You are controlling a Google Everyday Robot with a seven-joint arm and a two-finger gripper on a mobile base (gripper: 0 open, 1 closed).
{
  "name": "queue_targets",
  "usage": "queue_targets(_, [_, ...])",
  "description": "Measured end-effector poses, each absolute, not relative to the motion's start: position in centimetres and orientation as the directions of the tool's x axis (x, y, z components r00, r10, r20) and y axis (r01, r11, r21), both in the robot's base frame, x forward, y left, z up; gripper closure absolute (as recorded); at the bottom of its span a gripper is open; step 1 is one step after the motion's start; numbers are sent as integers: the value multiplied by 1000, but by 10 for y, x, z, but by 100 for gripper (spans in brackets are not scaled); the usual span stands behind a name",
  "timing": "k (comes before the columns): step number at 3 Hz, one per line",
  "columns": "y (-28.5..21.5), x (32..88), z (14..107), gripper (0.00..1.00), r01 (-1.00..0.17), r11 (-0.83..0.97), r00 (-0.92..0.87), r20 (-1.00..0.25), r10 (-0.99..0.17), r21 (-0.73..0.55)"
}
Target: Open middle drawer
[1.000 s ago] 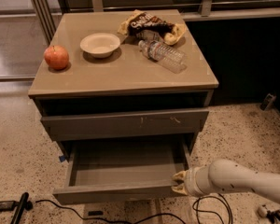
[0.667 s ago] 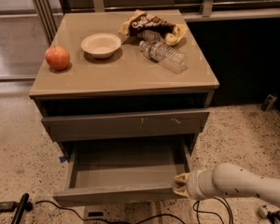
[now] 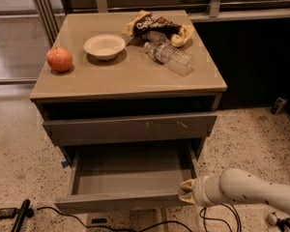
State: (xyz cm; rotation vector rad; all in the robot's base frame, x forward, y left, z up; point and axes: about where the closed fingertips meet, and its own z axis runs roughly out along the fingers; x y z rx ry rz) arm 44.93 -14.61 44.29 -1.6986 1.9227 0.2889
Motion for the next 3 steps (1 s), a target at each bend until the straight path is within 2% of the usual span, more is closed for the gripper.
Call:
queue_targets(1, [-146, 449, 443, 54, -965, 177, -48, -532, -846, -195])
queue_targets(3, [-146, 449, 443, 8, -965, 177, -48, -532, -846, -195])
